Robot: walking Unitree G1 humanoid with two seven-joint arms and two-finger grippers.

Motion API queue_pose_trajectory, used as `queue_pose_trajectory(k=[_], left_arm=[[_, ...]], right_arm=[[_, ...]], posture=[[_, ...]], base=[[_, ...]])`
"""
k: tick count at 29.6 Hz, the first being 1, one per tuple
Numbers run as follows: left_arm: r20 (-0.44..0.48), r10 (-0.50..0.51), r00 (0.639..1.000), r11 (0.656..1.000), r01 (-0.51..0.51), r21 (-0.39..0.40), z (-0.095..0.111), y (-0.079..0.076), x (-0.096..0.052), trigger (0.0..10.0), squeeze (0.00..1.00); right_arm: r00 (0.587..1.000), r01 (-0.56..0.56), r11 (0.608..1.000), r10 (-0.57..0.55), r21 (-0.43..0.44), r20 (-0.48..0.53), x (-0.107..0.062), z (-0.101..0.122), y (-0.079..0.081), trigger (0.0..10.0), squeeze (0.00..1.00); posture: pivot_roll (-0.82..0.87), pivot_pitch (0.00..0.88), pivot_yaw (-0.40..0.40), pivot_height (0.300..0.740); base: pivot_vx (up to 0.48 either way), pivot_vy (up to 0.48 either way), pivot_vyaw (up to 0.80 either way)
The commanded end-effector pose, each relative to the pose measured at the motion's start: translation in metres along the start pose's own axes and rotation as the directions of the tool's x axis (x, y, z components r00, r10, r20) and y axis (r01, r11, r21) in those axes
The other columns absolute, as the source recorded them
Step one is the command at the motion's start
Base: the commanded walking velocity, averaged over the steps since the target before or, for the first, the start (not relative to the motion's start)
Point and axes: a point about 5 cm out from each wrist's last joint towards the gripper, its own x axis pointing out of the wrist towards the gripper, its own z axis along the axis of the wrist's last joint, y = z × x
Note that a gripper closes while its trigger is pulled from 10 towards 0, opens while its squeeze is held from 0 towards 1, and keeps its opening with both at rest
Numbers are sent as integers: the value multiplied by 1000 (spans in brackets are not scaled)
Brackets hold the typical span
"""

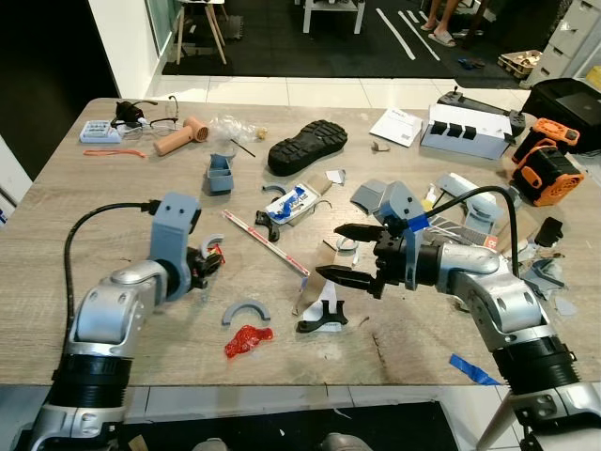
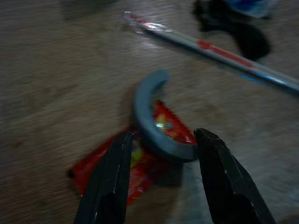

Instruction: Picking trash to rubbish bin

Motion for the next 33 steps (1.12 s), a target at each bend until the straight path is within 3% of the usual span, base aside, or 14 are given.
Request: queue_pose_trajectory(k=[1,12,17,32,33], left_arm=[[-15,4,1000,1000,-4,-6,-2,-6,3,10000,0],[-43,102,994,992,-98,78,-7,-6,8,10000,0],[-50,163,985,976,-153,157,-9,-2,10,10000,0],[-51,168,984,968,-155,196,-13,-1,14,10000,0],[-56,158,986,968,-144,205,-15,-2,14,5843,0]], right_arm=[[1000,21,1000,-21,-5,4,-3,1,-3,10000,0],[1000,12,1000,-12,-6,-8,-4,-1,-2,10000,0],[994,-74,997,74,9,-78,-11,-10,7,10000,0],[989,-108,994,110,17,-100,-13,-13,11,10000,0],[989,-109,994,111,17,-101,-13,-14,11,10000,0]], posture=[[-49,0,-11,740],[-49,0,-12,740],[-51,0,-9,740],[-51,0,-7,740],[-51,0,-7,740]], base=[[0,0,0],[0,0,0],[0,0,0],[0,0,0],[0,0,0]])
